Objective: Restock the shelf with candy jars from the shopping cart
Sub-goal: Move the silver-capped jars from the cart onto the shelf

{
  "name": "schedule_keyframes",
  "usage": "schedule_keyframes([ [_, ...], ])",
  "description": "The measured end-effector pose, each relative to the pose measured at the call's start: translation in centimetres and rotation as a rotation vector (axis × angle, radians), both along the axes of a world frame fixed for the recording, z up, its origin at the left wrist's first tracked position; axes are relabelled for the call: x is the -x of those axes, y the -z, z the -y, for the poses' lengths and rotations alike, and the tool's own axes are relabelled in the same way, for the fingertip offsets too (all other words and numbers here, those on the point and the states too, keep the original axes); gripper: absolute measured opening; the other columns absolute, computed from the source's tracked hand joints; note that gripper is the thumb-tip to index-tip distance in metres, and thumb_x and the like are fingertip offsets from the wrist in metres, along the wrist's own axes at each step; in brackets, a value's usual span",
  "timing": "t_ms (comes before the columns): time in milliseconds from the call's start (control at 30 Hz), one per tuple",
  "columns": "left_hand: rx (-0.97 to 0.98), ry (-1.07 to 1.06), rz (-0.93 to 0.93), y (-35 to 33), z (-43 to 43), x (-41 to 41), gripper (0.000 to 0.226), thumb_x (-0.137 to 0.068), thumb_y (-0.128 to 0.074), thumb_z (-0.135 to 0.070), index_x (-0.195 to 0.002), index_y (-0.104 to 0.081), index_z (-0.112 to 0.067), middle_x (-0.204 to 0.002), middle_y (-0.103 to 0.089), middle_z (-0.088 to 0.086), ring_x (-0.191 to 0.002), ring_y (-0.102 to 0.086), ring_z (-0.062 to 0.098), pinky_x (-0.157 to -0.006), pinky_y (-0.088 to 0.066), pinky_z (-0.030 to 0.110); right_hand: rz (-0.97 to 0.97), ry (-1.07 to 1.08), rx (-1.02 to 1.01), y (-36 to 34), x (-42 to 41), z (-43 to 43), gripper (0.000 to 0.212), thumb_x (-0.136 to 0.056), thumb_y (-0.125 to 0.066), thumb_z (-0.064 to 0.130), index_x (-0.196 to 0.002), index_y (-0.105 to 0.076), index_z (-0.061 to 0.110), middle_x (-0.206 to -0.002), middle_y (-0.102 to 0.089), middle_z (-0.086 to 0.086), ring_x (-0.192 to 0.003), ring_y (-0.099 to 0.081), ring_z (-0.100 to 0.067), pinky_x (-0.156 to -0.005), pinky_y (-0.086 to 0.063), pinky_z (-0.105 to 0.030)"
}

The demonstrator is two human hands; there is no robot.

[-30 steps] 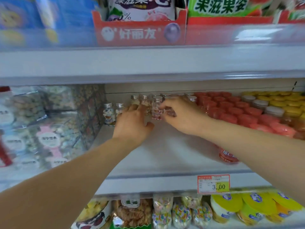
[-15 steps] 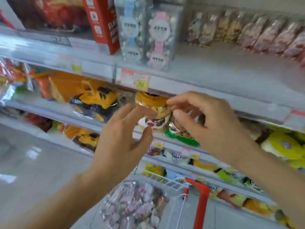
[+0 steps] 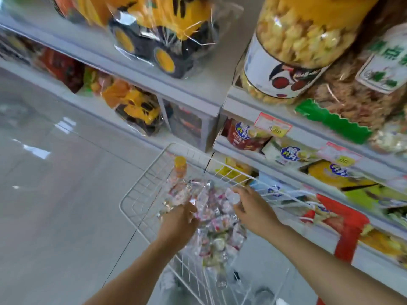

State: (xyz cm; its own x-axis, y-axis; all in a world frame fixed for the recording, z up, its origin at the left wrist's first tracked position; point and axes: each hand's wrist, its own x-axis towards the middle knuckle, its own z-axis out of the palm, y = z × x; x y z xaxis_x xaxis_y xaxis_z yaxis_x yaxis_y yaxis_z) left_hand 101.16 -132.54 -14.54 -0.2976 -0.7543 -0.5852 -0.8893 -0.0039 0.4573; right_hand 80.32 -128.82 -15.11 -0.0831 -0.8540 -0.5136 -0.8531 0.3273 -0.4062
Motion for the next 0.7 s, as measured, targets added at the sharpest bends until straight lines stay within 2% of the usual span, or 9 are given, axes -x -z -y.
schedule_keyframes([
  [133,-0.035,0.000,0.012,3.9,0.4,0.5,0.039,-0.092,-0.054,-0.022,-0.131,-0.050,-0.021,-0.129,-0.055,0.003,-0.111,-0.057,0.021,-0.090,-0.049,0.033,-0.169,-0.071,-0.066,3.8,-0.4,-0.6,0.051,-0.097,-0.047,0.020,-0.145,-0.031,0.017,-0.140,-0.035,-0.004,-0.125,-0.042,-0.024,-0.092,-0.044,-0.034],
  [333,-0.022,0.020,0.027,7.9,1.7,2.1,0.054,-0.095,-0.052,-0.024,-0.146,-0.033,-0.020,-0.144,-0.041,0.008,-0.125,-0.047,0.026,-0.098,-0.043,0.037,-0.255,-0.101,-0.028,6.0,-0.7,-1.2,0.055,-0.093,-0.053,0.011,-0.143,-0.033,0.021,-0.140,-0.032,-0.002,-0.119,-0.041,-0.023,-0.078,-0.046,-0.032],
  [433,-0.043,-0.022,0.047,10.1,2.1,2.8,0.052,-0.096,-0.050,-0.028,-0.144,-0.033,-0.017,-0.142,-0.043,0.009,-0.125,-0.046,0.027,-0.097,-0.043,0.039,-0.278,-0.094,0.018,6.7,-0.2,-1.5,0.058,-0.089,-0.059,0.006,-0.140,-0.037,0.023,-0.137,-0.036,0.000,-0.116,-0.043,-0.023,-0.072,-0.046,-0.030],
  [500,-0.050,-0.040,0.041,11.2,2.0,3.3,0.048,-0.096,-0.051,-0.029,-0.138,-0.036,-0.013,-0.137,-0.047,0.010,-0.121,-0.048,0.028,-0.096,-0.044,0.039,-0.296,-0.091,0.060,7.2,0.0,-1.5,0.053,-0.088,-0.063,0.010,-0.134,-0.042,0.022,-0.134,-0.042,0.000,-0.116,-0.045,-0.023,-0.073,-0.049,-0.032],
  [600,-0.019,-0.093,0.015,12.1,1.9,3.6,0.043,-0.094,-0.055,-0.024,-0.131,-0.039,-0.009,-0.132,-0.050,0.010,-0.117,-0.051,0.029,-0.092,-0.044,0.039,-0.339,-0.106,0.121,7.7,-0.1,-0.7,0.037,-0.087,-0.068,0.020,-0.120,-0.050,0.017,-0.118,-0.057,-0.002,-0.110,-0.051,-0.024,-0.077,-0.049,-0.033],
  [700,0.006,-0.110,0.008,12.0,1.9,3.5,0.043,-0.093,-0.056,-0.023,-0.130,-0.039,-0.010,-0.131,-0.049,0.008,-0.117,-0.050,0.027,-0.091,-0.043,0.037,-0.387,-0.114,0.142,8.2,-0.2,-0.3,0.040,-0.080,-0.075,0.017,-0.113,-0.052,0.018,-0.108,-0.060,-0.001,-0.100,-0.056,-0.022,-0.072,-0.046,-0.030],
])
